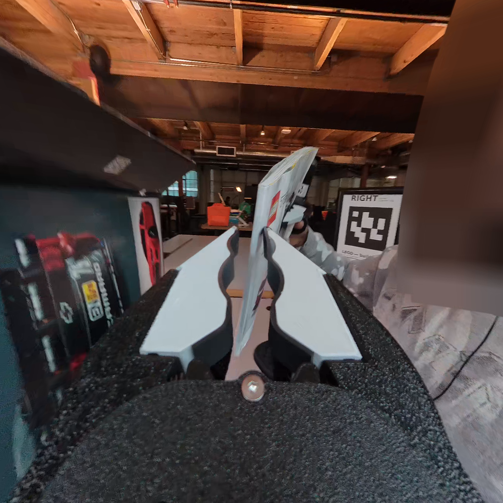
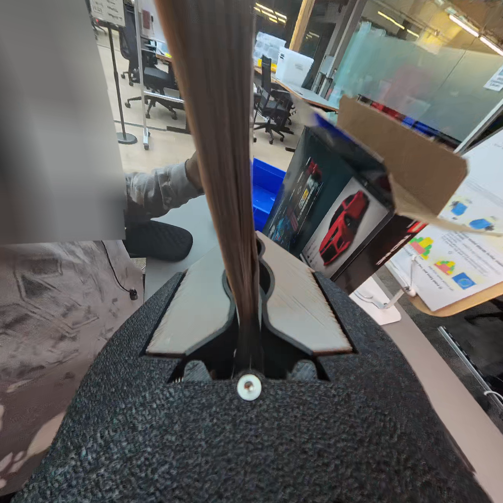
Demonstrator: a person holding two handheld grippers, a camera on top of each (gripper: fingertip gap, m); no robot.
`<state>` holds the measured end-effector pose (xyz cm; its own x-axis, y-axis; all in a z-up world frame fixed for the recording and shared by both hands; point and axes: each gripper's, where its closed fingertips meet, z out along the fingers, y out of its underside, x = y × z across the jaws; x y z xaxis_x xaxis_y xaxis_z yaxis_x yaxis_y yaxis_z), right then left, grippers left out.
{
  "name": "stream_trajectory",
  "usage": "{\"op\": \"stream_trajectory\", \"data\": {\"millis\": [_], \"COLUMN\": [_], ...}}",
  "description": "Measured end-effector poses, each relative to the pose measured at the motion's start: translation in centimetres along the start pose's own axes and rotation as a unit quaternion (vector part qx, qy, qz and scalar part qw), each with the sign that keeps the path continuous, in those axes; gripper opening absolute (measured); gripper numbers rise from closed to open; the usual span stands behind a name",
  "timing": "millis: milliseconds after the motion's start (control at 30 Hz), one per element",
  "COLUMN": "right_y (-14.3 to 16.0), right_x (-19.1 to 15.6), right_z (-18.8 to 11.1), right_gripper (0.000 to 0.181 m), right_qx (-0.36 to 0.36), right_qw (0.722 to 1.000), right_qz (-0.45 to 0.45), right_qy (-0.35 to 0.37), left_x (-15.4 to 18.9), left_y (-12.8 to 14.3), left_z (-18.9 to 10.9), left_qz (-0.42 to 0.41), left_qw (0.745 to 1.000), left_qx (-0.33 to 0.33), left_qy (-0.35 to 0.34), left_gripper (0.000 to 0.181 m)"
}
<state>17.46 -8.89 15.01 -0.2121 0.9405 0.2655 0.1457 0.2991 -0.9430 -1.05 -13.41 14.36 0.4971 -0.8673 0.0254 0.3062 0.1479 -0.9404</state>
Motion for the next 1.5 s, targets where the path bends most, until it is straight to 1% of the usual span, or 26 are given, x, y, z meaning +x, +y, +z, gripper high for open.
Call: {"op": "stream_trajectory", "data": {"millis": [67,100,133,200,233,267,300,367,400,433,500,533,600,667,700,767,833,933,1000,1100,1200,1267,1333,1400,1433,1500], "right_y": [-5.9,-8.8,-11.7,-17.3,-19.8,-21.8,-23.4,-25.4,-25.8,-25.6,-23.6,-22.0,-18.3,-15.2,-14.2,-14.0,-14.4,-14.8,-14.4,-13.6,-11.4,-10.0,-7.8,-7.0,-7.2,-9.4], "right_x": [1.5,2.4,3.4,5.1,6.1,7.1,8.2,10.5,11.8,12.9,13.8,13.5,12.7,12.1,11.6,10.8,10.5,10.5,10.6,10.1,9.5,7.1,7.8,8.9,9.1,9.3], "right_z": [-1.4,-1.9,-2.5,-3.0,-3.0,-2.7,-2.2,-0.4,0.8,2.2,5.3,6.9,9.1,10.2,10.4,10.2,9.5,8.3,7.4,6.8,8.2,10.9,11.5,11.9,11.7,10.6], "right_gripper": [0.002,0.003,0.003,0.003,0.004,0.003,0.002,0.002,0.004,0.004,0.003,0.003,0.003,0.003,0.004,0.004,0.004,0.003,0.003,0.003,0.004,0.005,0.004,0.004,0.004,0.005], "right_qx": [-0.015,-0.02,-0.021,-0.012,-0.007,-0.007,-0.007,-0.009,-0.012,-0.019,-0.041,-0.061,-0.114,-0.168,-0.184,-0.195,-0.209,-0.247,-0.302,-0.378,-0.47,-0.486,-0.539,-0.56,-0.564,-0.562], "right_qw": [1.0,0.999,0.998,0.993,0.99,0.986,0.983,0.978,0.976,0.975,0.98,0.982,0.981,0.978,0.977,0.978,0.977,0.968,0.952,0.924,0.877,0.866,0.827,0.817,0.816,0.819], "right_qz": [-0.001,-0.011,-0.023,-0.059,-0.079,-0.096,-0.107,-0.118,-0.123,-0.123,-0.116,-0.113,-0.116,-0.104,-0.095,-0.079,-0.053,0.0,-0.004,-0.013,-0.097,-0.11,-0.156,-0.138,-0.13,-0.109], "right_qy": [0.022,0.041,0.062,0.098,0.12,0.136,0.151,0.169,0.177,0.183,0.156,0.136,0.105,0.074,0.051,0.018,-0.007,-0.033,-0.038,-0.053,-0.023,-0.048,-0.021,-0.006,-0.018,-0.046], "left_x": [-0.7,-1.3,-2.1,-4.0,-4.9,-5.8,-6.4,-8.3,-9.4,-10.2,-11.1,-11.3,-10.7,-9.7,-9.1,-7.8,-6.6,-4.6,-3.1,-1.6,-0.2,0.0,0.2,0.4,0.2,-0.5], "left_y": [-3.3,-5.0,-6.7,-9.4,-10.4,-10.9,-10.8,-9.1,-8.3,-7.3,-4.8,-4.2,-3.6,-3.4,-3.3,-3.2,-2.9,-2.5,-2.3,-2.0,-1.6,-1.7,-2.3,-2.3,-2.3,-2.3], "left_z": [-1.1,-1.8,-2.7,-4.4,-4.9,-5.1,-4.8,-4.1,-3.9,-3.6,-3.4,-3.4,-3.4,-3.5,-3.5,-3.5,-3.6,-3.8,-3.8,-4.0,-3.9,-3.8,-3.9,-3.7,-3.7,-3.8], "left_qz": [0.077,0.129,0.189,0.313,0.352,0.372,0.372,0.344,0.348,0.363,0.369,0.382,0.42,0.437,0.439,0.445,0.459,0.457,0.461,0.48,0.486,0.492,0.486,0.474,0.48,0.478], "left_qw": [0.994,0.985,0.968,0.917,0.894,0.882,0.882,0.885,0.876,0.864,0.847,0.837,0.822,0.82,0.822,0.826,0.822,0.832,0.835,0.827,0.827,0.823,0.829,0.837,0.833,0.827], "left_qx": [-0.015,-0.027,-0.042,-0.088,-0.108,-0.131,-0.159,-0.232,-0.263,-0.288,-0.338,-0.347,-0.341,-0.326,-0.32,-0.31,-0.304,-0.287,-0.278,-0.271,-0.262,-0.261,-0.252,-0.252,-0.256,-0.269], "left_qy": [-0.073,-0.115,-0.159,-0.232,-0.255,-0.258,-0.243,-0.212,-0.208,-0.196,-0.179,-0.182,-0.178,-0.173,-0.169,-0.155,-0.145,-0.126,-0.113,-0.114,-0.107,-0.113,-0.114,-0.105,-0.106,-0.119], "left_gripper": [0.021,0.026,0.031,0.041,0.047,0.055,0.062,0.077,0.077,0.065,0.04,0.02,0.015,0.01,0.008,0.004,0.004,0.005,0.004,0.004,0.004,0.003,0.003,0.002,0.002,0.003]}}
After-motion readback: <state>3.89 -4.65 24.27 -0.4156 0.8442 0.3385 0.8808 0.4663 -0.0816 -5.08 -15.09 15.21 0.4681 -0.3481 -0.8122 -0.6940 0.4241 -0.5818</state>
